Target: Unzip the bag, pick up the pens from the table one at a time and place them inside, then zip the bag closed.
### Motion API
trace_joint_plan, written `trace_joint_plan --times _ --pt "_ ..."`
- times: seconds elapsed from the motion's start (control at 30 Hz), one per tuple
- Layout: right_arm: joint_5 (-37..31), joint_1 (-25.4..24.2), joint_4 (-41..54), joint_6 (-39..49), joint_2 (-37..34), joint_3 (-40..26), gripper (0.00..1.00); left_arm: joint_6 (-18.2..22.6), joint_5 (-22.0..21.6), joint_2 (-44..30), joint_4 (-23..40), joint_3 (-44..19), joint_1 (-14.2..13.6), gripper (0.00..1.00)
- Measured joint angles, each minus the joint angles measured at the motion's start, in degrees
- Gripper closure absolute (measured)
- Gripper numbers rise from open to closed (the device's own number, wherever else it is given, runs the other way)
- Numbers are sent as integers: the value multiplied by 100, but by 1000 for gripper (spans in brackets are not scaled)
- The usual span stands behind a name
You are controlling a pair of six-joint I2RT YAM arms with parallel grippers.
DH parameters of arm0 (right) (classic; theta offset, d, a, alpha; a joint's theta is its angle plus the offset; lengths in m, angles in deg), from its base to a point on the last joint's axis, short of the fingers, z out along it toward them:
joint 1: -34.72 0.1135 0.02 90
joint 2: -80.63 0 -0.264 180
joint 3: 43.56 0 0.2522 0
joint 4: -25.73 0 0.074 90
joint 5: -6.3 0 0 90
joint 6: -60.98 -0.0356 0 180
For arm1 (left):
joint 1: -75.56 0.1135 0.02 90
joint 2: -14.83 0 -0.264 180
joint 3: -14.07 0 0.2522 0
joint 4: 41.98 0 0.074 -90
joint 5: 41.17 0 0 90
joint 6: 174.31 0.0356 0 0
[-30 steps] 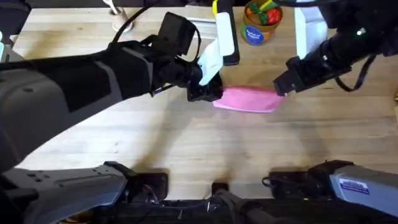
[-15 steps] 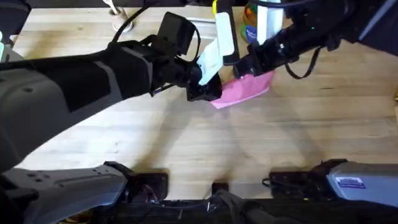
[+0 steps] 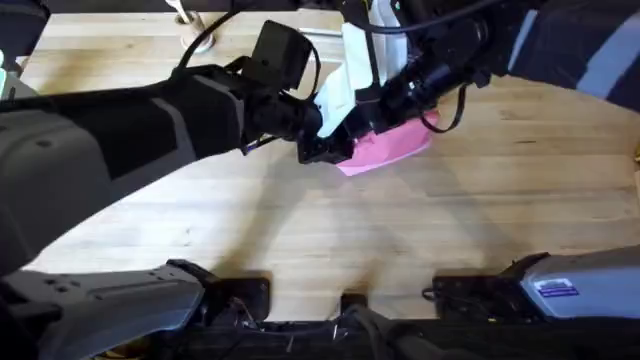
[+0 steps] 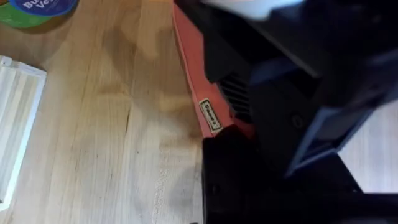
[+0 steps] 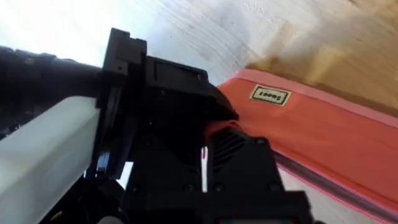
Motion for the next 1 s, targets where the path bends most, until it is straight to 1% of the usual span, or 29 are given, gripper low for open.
trace_joint_plan --times 0.03,0.07,0.23,0.27,0.4,0.43,0.53,0.77,0.8,0.87,0.97,1.0 --pt "0 -10 6 -19 2 0 884 2 1 0 -1 0 0 955" --pt "-7 -29 20 -10 2 0 767 0 0 0 10 0 0 955" --pt "-155 -415 106 66 76 0 66 4 111 0 2 0 0 955" --pt "-99 -505 124 91 108 0 21 0 127 0 -29 0 -2 955" --pt "232 -752 142 103 432 0 8 0 127 0 -61 -2 -31 955" --pt "273 -1021 144 233 772 0 8 0 127 0 -67 -2 -28 955" --pt "271 -1233 149 545 1037 0 8 0 127 0 -67 -2 -28 955" --pt "273 -1298 155 1776 1463 0 8 1 126 0 -67 -2 -33 953" --pt "268 -1298 155 1979 1507 0 8 2 127 0 -67 -2 -33 922" --pt "172 -1298 155 2394 1577 0 8 -3 136 0 -72 -2 -35 748" --pt "-361 -1298 153 2892 1602 0 8 -16 149 0 -80 -2 -39 284" --pt "-577 -1298 155 3006 1592 0 8 -35 152 0 -79 -2 -39 219"
